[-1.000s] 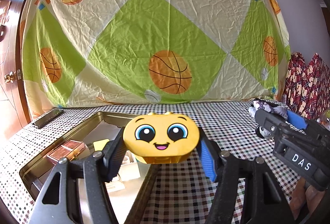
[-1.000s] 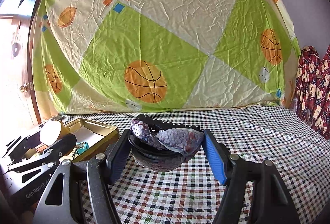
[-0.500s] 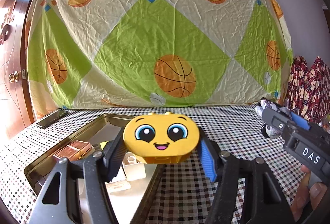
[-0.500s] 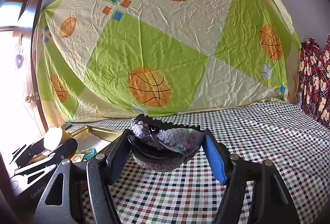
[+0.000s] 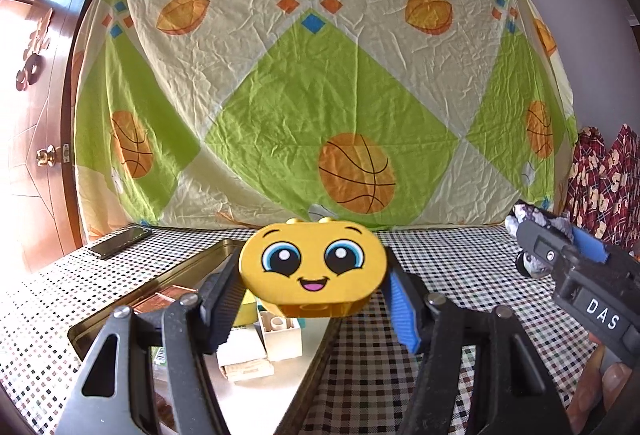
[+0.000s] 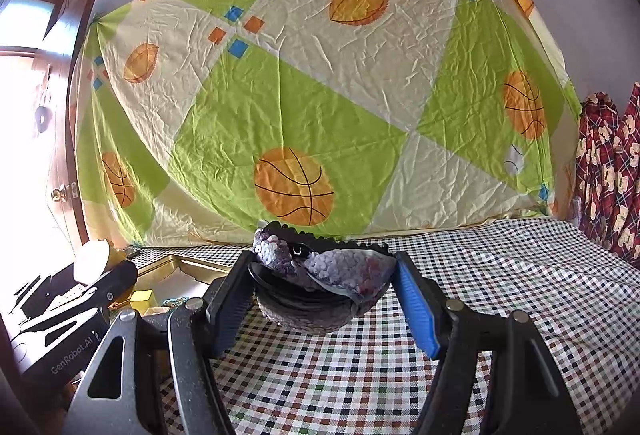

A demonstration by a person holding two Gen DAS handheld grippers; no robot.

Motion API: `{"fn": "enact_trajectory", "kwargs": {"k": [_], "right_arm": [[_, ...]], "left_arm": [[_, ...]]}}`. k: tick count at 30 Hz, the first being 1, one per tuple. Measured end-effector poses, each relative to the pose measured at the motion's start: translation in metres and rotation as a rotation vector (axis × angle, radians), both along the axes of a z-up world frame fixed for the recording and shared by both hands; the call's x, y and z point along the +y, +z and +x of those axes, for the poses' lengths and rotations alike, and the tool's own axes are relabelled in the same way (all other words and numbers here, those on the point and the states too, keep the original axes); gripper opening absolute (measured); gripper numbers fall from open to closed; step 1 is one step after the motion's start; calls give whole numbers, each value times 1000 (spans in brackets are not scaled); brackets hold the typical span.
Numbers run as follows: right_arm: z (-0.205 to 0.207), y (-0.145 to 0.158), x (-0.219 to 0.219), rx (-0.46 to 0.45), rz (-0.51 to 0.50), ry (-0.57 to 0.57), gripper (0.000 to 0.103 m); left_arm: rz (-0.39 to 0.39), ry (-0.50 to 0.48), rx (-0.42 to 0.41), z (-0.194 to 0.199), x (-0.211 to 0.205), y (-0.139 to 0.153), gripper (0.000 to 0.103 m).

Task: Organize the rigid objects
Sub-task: 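Lift and carry the bowl and yellow smiley box toward the gold tin, then lower the bowl and smiley box into the tin and open both tools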

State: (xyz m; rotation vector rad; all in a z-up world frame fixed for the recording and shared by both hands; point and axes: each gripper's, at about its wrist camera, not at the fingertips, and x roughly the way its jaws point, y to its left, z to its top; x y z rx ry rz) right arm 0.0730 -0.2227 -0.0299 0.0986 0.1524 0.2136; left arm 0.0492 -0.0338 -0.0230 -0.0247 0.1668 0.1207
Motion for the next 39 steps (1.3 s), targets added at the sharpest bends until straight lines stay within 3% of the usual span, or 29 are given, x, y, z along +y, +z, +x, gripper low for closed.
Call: {"fn": "enact_trajectory", "kwargs": {"k": [26, 39], "right_arm": [[0, 0, 65, 7, -60, 128, 70], [13, 14, 101, 41, -72, 226, 70]], "left_arm": [[-59, 84, -12, -9, 55, 0, 64], [-65, 147, 74, -3, 106, 4, 64]]}}
